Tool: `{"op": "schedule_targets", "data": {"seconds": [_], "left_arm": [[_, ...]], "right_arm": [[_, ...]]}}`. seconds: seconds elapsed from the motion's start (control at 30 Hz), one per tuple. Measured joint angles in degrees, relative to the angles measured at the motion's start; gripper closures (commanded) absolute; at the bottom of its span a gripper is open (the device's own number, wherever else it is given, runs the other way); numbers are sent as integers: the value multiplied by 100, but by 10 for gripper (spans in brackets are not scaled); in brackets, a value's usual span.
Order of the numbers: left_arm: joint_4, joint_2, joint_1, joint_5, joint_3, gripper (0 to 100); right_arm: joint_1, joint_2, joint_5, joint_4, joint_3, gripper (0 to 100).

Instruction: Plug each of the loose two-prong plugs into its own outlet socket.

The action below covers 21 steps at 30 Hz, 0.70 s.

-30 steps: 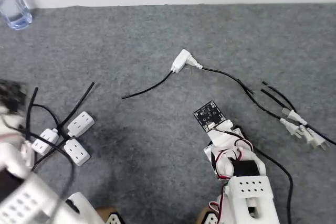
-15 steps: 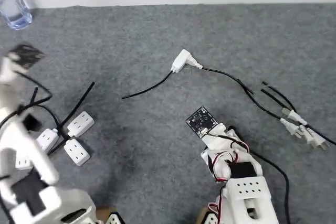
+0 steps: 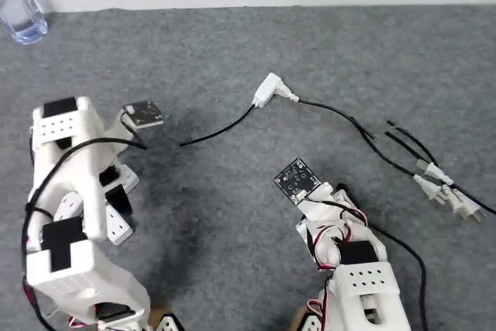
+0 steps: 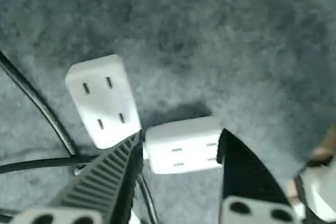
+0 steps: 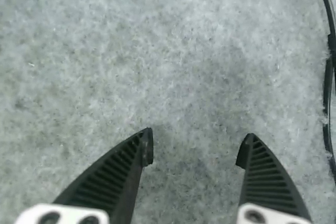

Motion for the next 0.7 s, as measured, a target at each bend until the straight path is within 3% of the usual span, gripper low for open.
{"op": "schedule_targets", "data": {"seconds": [0.27, 0.7], "left_arm": [[-1002, 18, -9, 0, 440, 793], [-1574, 18, -114, 431, 440, 793]], "right_arm": [[0, 0, 0, 0, 0, 739], [0, 0, 0, 0, 0, 739]]}}
